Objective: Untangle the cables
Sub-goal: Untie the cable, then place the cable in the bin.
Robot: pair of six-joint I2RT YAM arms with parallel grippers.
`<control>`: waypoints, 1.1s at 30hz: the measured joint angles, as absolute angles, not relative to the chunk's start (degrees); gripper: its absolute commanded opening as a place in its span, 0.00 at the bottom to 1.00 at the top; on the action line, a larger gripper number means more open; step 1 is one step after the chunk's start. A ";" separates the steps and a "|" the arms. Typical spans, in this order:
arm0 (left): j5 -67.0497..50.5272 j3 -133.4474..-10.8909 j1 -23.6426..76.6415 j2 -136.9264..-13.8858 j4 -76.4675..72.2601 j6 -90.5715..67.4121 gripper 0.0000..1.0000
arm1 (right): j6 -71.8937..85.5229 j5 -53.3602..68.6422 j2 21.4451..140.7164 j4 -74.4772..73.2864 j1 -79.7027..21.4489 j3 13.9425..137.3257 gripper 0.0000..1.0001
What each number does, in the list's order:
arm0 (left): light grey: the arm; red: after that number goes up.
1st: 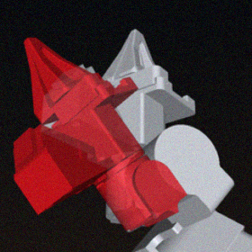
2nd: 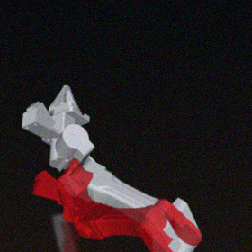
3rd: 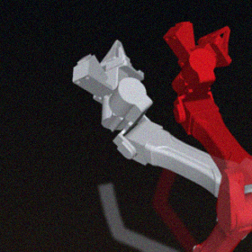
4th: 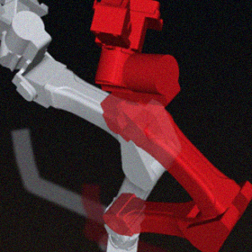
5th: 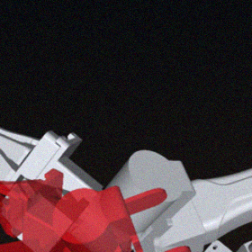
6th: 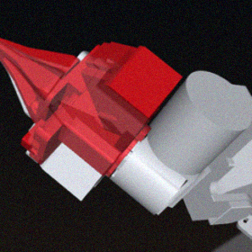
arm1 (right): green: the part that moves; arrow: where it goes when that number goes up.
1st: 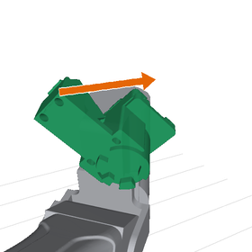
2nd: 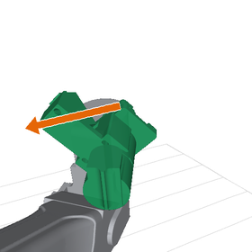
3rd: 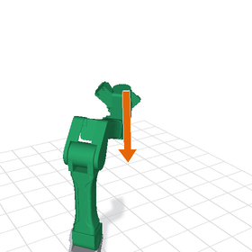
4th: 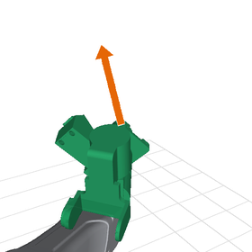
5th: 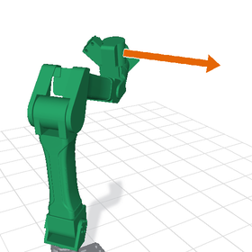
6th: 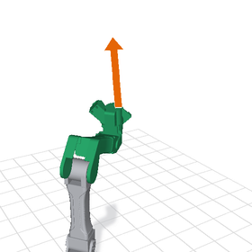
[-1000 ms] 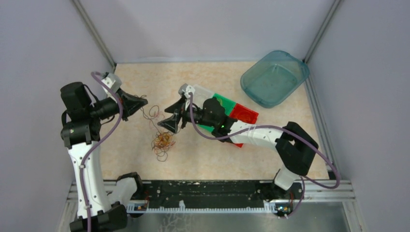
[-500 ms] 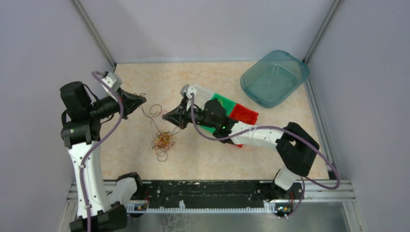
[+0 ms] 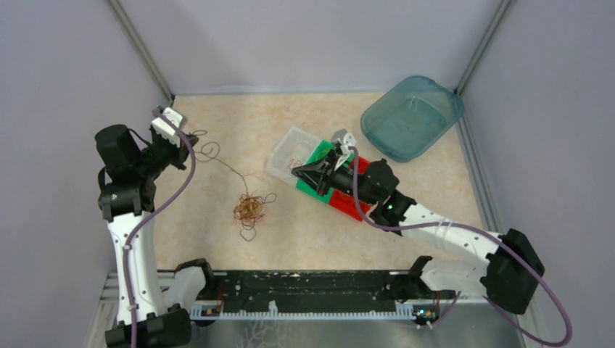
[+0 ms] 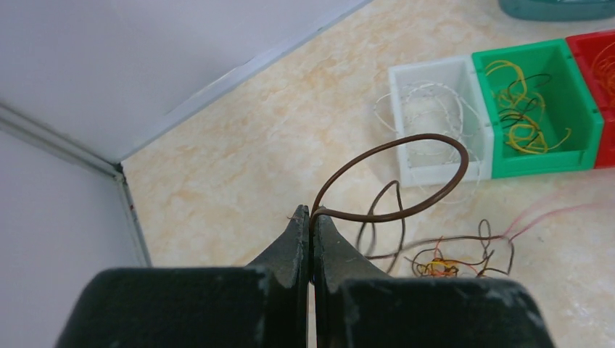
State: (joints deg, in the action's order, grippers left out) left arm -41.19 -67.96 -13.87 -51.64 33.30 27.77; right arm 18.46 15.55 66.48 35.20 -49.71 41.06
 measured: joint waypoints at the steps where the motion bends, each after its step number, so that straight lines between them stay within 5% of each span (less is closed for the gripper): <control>1: -40.27 -67.64 -13.87 -51.64 32.99 27.99 0.00 | 18.33 15.42 64.88 33.82 -49.34 40.45 0.00; 15: -35.18 -64.42 -13.87 -51.57 30.92 30.96 0.00 | 23.09 16.34 47.68 17.06 -31.90 40.40 0.00; 33: -54.61 -69.73 -13.87 -51.46 34.74 22.63 0.00 | 14.76 -3.88 60.62 -12.45 -29.45 43.51 0.00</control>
State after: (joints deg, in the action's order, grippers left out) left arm -54.61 -69.73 -13.87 -51.46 34.74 22.63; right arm 14.76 -3.88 60.62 -12.45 -29.45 43.51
